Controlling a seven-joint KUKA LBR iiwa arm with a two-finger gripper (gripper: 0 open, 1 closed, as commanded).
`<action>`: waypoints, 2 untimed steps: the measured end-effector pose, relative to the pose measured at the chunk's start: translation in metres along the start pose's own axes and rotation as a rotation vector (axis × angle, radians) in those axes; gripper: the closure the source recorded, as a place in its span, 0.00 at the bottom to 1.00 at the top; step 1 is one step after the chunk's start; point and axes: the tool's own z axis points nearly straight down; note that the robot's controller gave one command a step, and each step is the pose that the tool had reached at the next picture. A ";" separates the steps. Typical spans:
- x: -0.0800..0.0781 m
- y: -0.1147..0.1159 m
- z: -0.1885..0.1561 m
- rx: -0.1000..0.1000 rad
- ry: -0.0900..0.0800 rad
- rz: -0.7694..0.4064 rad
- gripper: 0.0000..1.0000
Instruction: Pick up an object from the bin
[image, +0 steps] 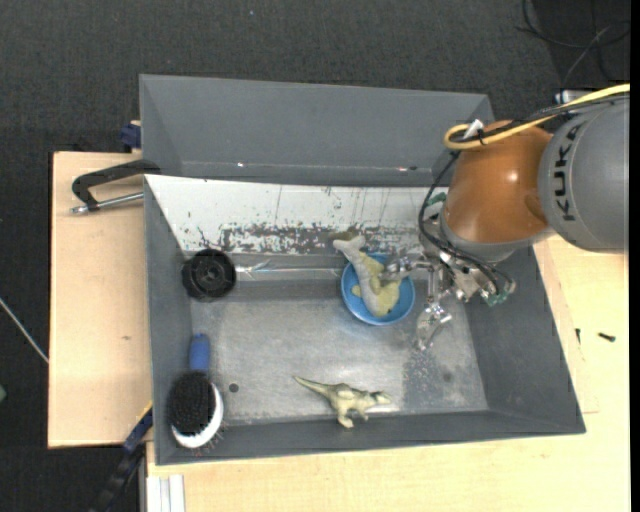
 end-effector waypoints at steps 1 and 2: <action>0.001 0.000 -0.002 -0.003 0.006 -0.001 1.00; 0.032 0.004 -0.003 0.000 -0.001 -0.300 1.00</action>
Offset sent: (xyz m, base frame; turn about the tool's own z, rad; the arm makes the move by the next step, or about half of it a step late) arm 0.0000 0.0000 0.0000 0.0000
